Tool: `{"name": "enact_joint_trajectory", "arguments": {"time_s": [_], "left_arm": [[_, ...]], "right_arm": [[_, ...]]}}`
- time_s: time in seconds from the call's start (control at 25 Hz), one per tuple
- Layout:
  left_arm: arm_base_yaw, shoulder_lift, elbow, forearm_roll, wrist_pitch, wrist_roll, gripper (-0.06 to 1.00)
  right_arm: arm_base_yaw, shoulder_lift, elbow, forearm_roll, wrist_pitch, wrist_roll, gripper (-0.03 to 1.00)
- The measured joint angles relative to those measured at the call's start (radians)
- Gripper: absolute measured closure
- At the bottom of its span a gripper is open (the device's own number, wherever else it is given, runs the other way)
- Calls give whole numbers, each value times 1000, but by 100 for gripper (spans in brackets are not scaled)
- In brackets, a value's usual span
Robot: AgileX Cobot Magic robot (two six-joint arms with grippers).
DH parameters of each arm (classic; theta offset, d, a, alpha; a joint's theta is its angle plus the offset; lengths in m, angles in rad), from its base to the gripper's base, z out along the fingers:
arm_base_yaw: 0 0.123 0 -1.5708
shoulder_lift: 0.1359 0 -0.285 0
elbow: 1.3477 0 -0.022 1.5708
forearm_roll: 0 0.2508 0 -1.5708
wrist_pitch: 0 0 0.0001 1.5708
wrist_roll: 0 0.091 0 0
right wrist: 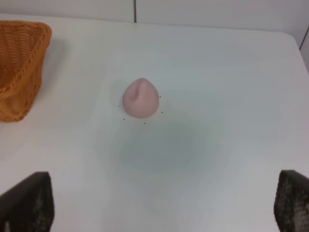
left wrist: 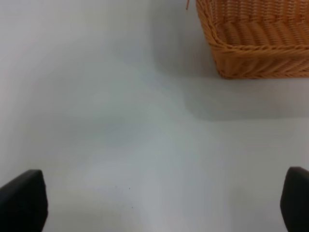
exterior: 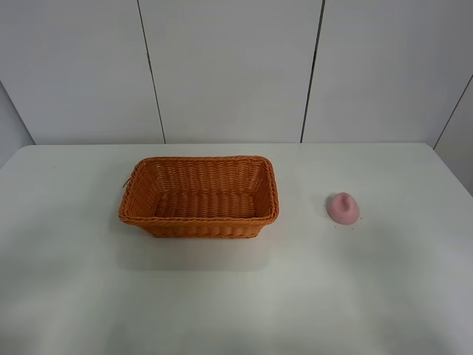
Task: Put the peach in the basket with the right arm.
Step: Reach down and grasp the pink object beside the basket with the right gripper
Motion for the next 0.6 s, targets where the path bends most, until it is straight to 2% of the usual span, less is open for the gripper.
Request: {"name": "enact_joint_trajectory", "arguments": {"time_s": [0.4, 0.6], "left_arm": [[0, 0, 0, 0, 0, 0, -5], [0, 0, 0, 0, 0, 0, -5]], "right_arm": [[0, 22, -5, -6, 0, 0, 27], [0, 266, -62, 0, -16, 0, 27]]}}
